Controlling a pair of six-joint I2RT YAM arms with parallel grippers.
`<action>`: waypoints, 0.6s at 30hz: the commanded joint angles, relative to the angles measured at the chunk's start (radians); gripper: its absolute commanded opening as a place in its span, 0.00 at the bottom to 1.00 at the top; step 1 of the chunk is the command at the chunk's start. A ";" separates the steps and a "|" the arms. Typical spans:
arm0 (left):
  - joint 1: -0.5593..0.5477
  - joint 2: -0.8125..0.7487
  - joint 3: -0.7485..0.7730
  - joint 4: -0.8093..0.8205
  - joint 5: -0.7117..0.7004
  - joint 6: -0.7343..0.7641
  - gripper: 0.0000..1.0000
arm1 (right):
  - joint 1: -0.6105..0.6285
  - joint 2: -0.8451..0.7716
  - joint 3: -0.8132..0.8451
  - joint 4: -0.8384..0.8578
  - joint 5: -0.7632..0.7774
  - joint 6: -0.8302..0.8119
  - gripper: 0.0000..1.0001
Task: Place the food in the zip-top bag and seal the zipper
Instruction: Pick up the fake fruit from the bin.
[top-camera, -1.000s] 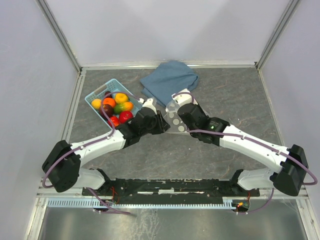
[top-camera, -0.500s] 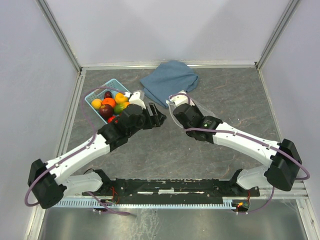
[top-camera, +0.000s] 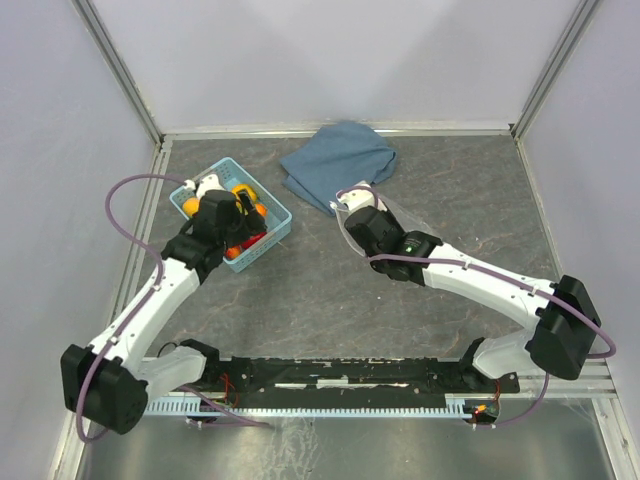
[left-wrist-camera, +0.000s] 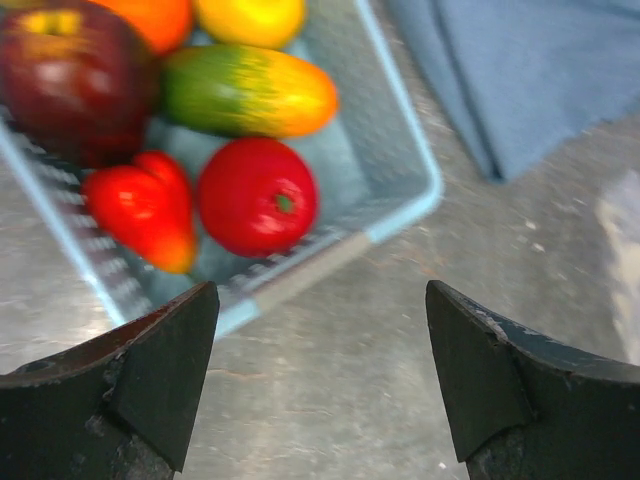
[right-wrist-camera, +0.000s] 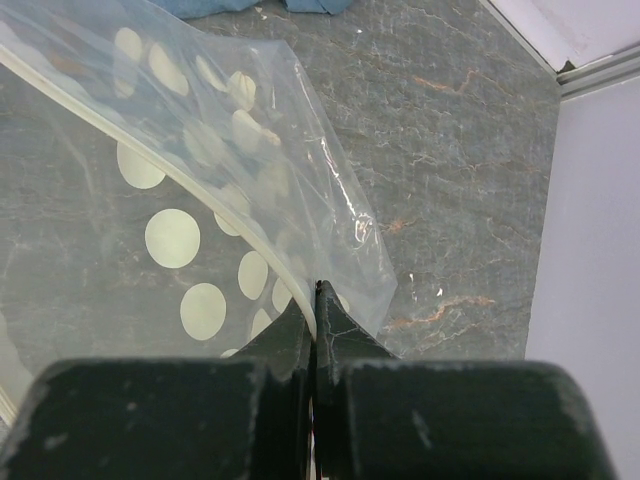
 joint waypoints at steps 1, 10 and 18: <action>0.106 0.054 0.081 -0.079 -0.050 0.119 0.91 | -0.006 -0.005 0.033 0.049 -0.008 -0.003 0.01; 0.229 0.230 0.197 -0.107 -0.234 0.206 0.96 | -0.018 -0.028 -0.016 0.090 -0.071 0.009 0.01; 0.314 0.400 0.302 -0.088 -0.169 0.259 0.97 | -0.022 -0.016 -0.024 0.113 -0.086 0.012 0.01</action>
